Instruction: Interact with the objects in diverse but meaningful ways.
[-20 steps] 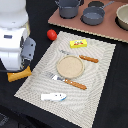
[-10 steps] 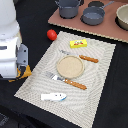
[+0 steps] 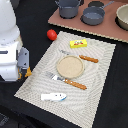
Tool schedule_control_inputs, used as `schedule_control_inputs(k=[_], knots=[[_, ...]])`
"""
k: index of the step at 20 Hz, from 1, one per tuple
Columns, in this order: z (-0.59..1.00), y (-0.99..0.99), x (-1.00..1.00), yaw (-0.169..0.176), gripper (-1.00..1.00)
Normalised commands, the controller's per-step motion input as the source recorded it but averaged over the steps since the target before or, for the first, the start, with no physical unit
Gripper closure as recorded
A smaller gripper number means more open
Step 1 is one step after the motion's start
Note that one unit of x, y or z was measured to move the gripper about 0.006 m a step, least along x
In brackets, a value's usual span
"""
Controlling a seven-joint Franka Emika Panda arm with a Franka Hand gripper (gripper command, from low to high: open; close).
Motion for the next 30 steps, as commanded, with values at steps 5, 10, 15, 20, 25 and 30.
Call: schedule_control_inputs(k=[5, 10, 15, 20, 25, 30], knots=[[-0.18, -0.01, -0.17, 0.014, -1.00], [-0.24, -0.09, -0.30, 0.008, -1.00], [-0.28, -0.11, -0.32, 0.010, -1.00], [-0.25, -0.06, -0.26, 0.013, -1.00], [-0.16, -0.05, -0.18, 0.016, 1.00], [-0.18, -0.03, -0.15, 0.015, 1.00]])
